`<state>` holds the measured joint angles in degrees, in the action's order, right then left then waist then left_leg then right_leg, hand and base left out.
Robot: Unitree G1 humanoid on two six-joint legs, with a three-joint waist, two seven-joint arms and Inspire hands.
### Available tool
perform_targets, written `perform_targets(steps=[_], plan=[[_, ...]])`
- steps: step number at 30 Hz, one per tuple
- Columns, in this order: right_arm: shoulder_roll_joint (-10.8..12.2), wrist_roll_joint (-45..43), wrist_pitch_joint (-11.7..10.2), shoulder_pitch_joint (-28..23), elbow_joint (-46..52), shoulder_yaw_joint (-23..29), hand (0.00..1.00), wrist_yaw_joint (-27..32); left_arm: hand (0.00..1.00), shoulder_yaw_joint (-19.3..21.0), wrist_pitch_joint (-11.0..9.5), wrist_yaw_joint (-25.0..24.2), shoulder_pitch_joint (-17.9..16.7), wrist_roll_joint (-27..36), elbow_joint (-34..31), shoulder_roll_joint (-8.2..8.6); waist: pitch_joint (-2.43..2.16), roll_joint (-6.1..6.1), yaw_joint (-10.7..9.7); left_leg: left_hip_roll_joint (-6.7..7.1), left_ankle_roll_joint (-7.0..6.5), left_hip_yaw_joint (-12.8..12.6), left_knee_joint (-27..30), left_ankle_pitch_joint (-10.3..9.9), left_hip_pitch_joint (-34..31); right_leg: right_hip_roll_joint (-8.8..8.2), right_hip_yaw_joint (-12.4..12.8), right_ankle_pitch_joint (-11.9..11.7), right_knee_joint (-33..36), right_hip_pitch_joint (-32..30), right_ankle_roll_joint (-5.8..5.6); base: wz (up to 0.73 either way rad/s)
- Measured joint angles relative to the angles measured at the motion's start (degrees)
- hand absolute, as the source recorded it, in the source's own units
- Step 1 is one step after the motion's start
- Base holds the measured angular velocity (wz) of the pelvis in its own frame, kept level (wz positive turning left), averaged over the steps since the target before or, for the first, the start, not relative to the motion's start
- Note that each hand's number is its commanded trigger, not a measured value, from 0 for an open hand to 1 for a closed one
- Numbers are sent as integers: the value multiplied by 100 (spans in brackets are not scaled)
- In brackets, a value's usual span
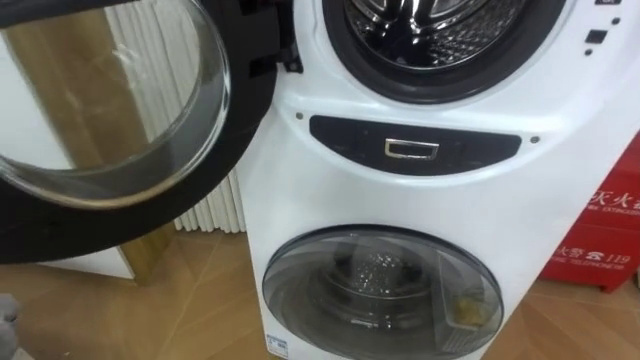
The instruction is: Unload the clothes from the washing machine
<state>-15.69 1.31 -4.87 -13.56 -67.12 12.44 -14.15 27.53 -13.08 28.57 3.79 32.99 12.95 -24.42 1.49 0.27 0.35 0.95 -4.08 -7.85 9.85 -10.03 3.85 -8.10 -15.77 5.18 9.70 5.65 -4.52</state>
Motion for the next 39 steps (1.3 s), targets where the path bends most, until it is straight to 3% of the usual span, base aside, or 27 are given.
perform_targets(steps=[2, 6, 9, 13, 18, 20, 22, 24, 26, 27, 30, 31, 33, 34, 35, 37, 39], plan=[[1, 0, 2, 3, -15, 1, 0, 10, 0, -3, 4, 0, -45, 0, -203, 49, -3, -2, 0, 0, -16, 7, 43, 7, -93, -7, -5, -35, 5, -70, 1, 2], [25, -3, 2, 27, -29, 3, 0, 16, 0, -158, 23, -1, -579, -1, -828, 119, -10, -3, 0, 0, -44, 3, 98, 15, -141, -13, -10, -97, 3, -90, -6, 0], [63, 3, 0, 58, -46, 3, 0, -85, 0, -263, 74, -1, -786, -31, -1166, 204, -16, -12, 1, 0, -59, 4, 156, 19, -178, -19, -5, -134, 5, -94, 0, 1], [137, 89, -3, 191, -36, -9, 0, -116, 0, -364, 336, -1, -1036, -236, -1748, 358, -33, -32, 14, 0, -64, 27, 280, 22, -327, -27, -13, -198, 5, -158, 41, 2], [227, 112, -44, 236, -18, -3, 0, -103, 0, -754, 551, -93, -1443, -454, -2521, 391, -63, -79, 16, -2, -99, -9, 443, 60, -576, -60, -26, -247, 5, -276, 36, 17], [243, 166, -50, 182, -38, -2, 0, -98, 0, -991, 554, -358, -1488, -461, -2622, 400, -71, -91, 13, -59, -109, -283, 455, 65, -625, -132, -72, -233, 2, -283, 15, 43], [249, 302, -53, 170, -36, -6, 0, -71, 0, -1249, 554, -631, -1698, -494, -2927, 461, -104, -129, 13, -143, -80, -825, 410, 103, -634, -272, -74, -180, -8, -357, -76, 19], [269, 326, -53, 184, -33, -6, 0, -55, 0, -1419, 553, -856, -1800, -637, -3138, 568, -109, -131, 15, -145, -58, -979, 391, 181, -634, -290, -22, -130, -98, -359, -146, -2], [327, 346, -54, 227, -2, -3, 0, -9, 0, -1650, 550, -1225, -1798, -860, -3263, 575, -123, -127, -17, -185, -41, -1151, 369, 199, -625, -290, 5, -118, -125, -364, -114, -5], [360, 351, -52, 197, 45, -3, 0, 36, 0, -1809, 548, -1499, -1798, -982, -3360, 575, -152, -121, -29, -235, -41, -1300, 368, 200, -615, -292, 7, -99, -131, -362, -89, -15], [413, 529, -53, 254, 93, -52, 0, 148, 0, -2291, 518, -2245, -1790, -1170, -3529, 569, -182, -65, -155, -454, -61, -1908, 331, 187, -522, -265, -34, 107, 156, -364, -22, -29], [431, 539, -55, 267, 118, -142, 0, 185, 0, -2447, 519, -2571, -1790, -1173, -3529, 571, -191, -77, -198, -456, -71, -2076, 291, 179, -457, -181, -24, 171, 378, -357, -10, -45], [411, 636, -52, 282, 165, -270, 0, 247, 0, -2706, 527, -2953, -1791, -1124, -3479, 606, -198, -26, -300, -460, -62, -2146, 280, 183, -437, -59, 34, 241, 532, -315, 71, -36], [410, 752, -50, 284, 202, -318, 0, 276, 0, -2865, 557, -3166, -1791, -1103, -3452, 612, -168, -14, -374, -462, -17, -2128, 276, 210, -412, -50, 10, 244, 439, -336, 74, -25], [410, 785, -48, 278, 202, -344, 0, 276, 0, -2932, 560, -3279, -1792, -1100, -3421, 610, -172, 4, -428, -452, 34, -2078, 279, 242, -392, -63, 30, 271, 385, -359, 100, -29], [411, 913, -22, 295, 204, -392, 0, 285, 0, -3100, 564, -3734, -1798, -1105, -3338, 602, -176, 59, -464, -351, 179, -1784, 148, 320, -350, -24, 62, 270, 289, -386, 102, -44], [429, 977, 6, 298, 227, -438, 0, 282, 0, -3121, 604, -3992, -1818, -1106, -3239, 617, -181, 29, -466, -331, 185, -1628, 120, 324, -326, -24, -35, 258, 277, -385, 118, -43]])
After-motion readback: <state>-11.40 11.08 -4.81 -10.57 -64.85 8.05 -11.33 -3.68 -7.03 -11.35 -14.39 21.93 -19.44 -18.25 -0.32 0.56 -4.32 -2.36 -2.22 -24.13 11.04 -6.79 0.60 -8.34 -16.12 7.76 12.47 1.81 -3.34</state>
